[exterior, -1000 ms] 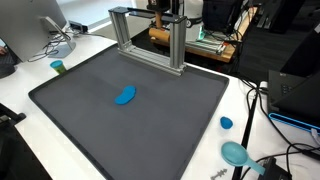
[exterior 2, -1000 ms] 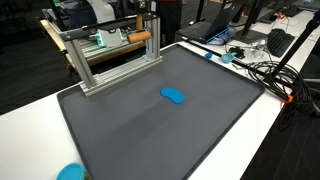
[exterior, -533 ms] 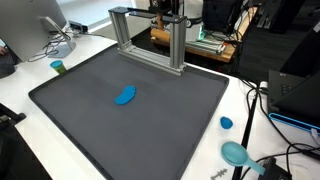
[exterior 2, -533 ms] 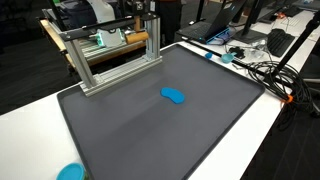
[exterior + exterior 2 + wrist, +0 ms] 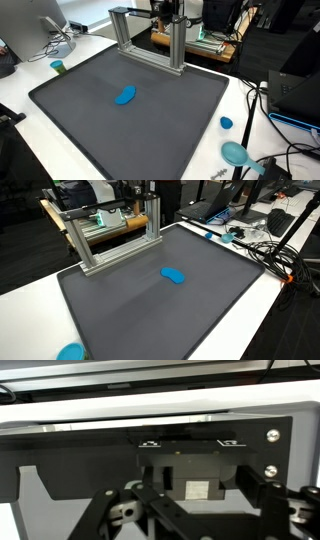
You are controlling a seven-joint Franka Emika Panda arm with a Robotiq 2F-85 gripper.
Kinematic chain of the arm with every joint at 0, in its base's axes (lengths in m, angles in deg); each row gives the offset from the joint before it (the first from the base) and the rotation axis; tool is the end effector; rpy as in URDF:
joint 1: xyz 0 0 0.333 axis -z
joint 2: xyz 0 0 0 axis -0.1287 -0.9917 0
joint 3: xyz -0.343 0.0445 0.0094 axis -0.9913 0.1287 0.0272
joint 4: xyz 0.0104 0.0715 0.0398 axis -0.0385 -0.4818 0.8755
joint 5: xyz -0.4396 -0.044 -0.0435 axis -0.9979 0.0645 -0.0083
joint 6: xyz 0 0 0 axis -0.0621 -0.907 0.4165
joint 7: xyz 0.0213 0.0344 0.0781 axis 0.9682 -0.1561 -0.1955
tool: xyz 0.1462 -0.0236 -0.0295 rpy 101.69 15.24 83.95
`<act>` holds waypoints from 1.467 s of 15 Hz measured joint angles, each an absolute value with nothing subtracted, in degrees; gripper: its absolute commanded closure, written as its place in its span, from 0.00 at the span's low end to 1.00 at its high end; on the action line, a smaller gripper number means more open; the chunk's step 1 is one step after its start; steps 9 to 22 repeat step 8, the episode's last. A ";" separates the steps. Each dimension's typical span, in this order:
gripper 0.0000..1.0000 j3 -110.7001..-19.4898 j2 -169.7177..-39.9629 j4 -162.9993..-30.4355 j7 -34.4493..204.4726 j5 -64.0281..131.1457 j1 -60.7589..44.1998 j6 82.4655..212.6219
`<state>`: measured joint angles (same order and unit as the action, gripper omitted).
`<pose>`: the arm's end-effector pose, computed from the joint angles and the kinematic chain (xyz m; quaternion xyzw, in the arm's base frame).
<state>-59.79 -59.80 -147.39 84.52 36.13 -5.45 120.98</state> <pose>0.4079 -0.0054 0.4102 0.9975 -0.0416 -0.0564 0.0102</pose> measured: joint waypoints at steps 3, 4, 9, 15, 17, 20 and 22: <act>0.00 -59.96 -58.76 -147.71 84.38 36.13 -5.45 120.98; 0.00 -60.18 -58.36 -147.72 84.37 36.13 -5.44 120.97; 0.00 -62.30 -55.49 -147.53 83.93 36.24 -5.20 120.96; 0.00 -62.30 -55.49 -147.53 83.93 36.24 -5.20 120.96; 0.00 -62.30 -55.49 -147.53 83.93 36.24 -5.20 120.96; 0.00 -62.30 -55.49 -147.53 83.93 36.24 -5.20 120.96; 0.00 -62.30 -55.49 -147.53 83.93 36.24 -5.20 120.96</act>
